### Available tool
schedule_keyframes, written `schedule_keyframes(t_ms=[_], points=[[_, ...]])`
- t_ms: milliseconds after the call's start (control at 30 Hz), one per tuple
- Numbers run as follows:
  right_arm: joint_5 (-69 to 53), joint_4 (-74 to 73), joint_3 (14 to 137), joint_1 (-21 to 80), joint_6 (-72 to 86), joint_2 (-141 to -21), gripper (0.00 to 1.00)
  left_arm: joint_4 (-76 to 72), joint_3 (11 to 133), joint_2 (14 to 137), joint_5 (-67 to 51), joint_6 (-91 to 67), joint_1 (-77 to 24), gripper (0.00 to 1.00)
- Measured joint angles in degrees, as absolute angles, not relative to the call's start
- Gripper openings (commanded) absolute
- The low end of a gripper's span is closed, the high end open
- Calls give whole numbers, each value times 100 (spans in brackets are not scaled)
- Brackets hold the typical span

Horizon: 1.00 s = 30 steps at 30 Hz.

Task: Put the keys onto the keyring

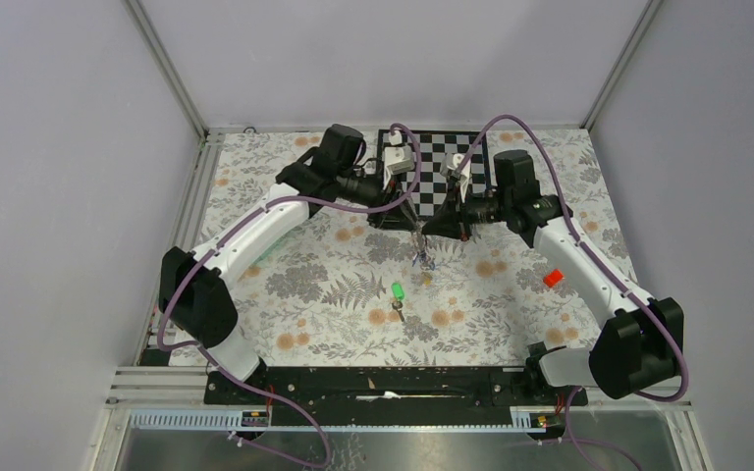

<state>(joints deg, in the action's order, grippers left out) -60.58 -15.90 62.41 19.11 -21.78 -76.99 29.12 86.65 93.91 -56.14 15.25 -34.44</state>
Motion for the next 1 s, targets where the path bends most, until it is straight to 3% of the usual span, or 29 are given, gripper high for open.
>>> schedule_keyframes(t_ms=[167,700,1000], points=[[-5701,-2056,6392,1911,-2412,-7699,0,2930,8545,9391,-5817,1811,-3301,45],[-4032,-3446,7131,2408,-2895,-7699,0,3253,8298,9373,-5876,3413,-3382,43],[-3210,-3524,6847,2445,-2906,-7483,0,3406,7260,9258,-5304,4274,-3385,52]])
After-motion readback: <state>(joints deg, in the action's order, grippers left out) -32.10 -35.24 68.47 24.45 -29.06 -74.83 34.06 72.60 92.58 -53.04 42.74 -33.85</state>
